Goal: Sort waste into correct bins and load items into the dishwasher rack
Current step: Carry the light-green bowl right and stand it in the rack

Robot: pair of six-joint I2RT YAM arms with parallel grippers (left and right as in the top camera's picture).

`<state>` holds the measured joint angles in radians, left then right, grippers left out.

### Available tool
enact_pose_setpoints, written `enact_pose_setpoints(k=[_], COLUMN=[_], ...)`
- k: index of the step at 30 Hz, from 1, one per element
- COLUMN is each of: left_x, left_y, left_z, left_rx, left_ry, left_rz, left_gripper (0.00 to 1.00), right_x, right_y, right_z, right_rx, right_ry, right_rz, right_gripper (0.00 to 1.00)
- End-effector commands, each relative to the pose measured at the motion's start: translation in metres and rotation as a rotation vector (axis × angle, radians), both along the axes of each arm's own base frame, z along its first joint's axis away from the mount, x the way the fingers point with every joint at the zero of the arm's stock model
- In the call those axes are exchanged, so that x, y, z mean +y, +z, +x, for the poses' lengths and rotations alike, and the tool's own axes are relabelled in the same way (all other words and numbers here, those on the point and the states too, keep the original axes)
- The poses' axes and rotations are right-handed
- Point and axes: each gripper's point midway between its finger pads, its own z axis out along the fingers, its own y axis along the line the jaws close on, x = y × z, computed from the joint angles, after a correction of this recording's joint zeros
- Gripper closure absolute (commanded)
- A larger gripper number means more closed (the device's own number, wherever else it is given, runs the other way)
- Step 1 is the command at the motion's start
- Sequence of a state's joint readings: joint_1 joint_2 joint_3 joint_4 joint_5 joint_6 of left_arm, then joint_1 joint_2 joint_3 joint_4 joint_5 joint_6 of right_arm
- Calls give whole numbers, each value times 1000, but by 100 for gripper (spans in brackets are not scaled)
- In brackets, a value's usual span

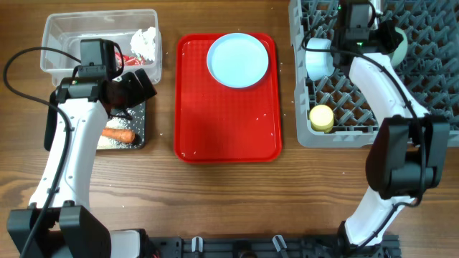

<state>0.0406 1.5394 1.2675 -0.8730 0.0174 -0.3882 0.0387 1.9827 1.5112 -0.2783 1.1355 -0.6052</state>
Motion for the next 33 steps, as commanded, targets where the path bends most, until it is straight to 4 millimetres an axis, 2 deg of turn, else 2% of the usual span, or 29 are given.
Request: enact_pose_setpoints(k=[1, 4, 12, 17, 22, 24, 25, 26, 29, 33], left_x=[0, 0, 0, 0, 0, 0, 0, 0, 0, 0], left_y=[6, 6, 6, 6, 6, 6, 6, 6, 6, 6], left_z=[2, 2, 2, 2, 2, 2, 2, 2, 2, 2], left_rx=[-18, -18, -18, -18, -18, -18, -18, -18, -18, -18], left_ry=[11, 11, 11, 11, 11, 11, 11, 11, 11, 11], left_rz=[-12, -12, -12, -12, -12, -12, -12, -12, -12, -12], left_gripper=[0, 0, 0, 0, 0, 0, 0, 0, 0, 0], right_x=[-13, -6, 38, 60, 72, 77, 80, 82, 88, 91], right_y=[1, -1, -11, -19, -22, -23, -23, -22, -19, 5], right_z=[-6, -2, 14, 15, 13, 13, 13, 13, 15, 24], right_rx=[81, 78, 95, 149, 179, 186, 185, 183, 167, 69], right_ry=[-48, -20, 116, 177, 204, 213, 218, 219, 228, 232], right_rz=[-85, -72, -27, -14, -19, -21, -22, -27, -30, -46], right_gripper=[96, 96, 92, 79, 52, 27, 10, 0, 0, 0])
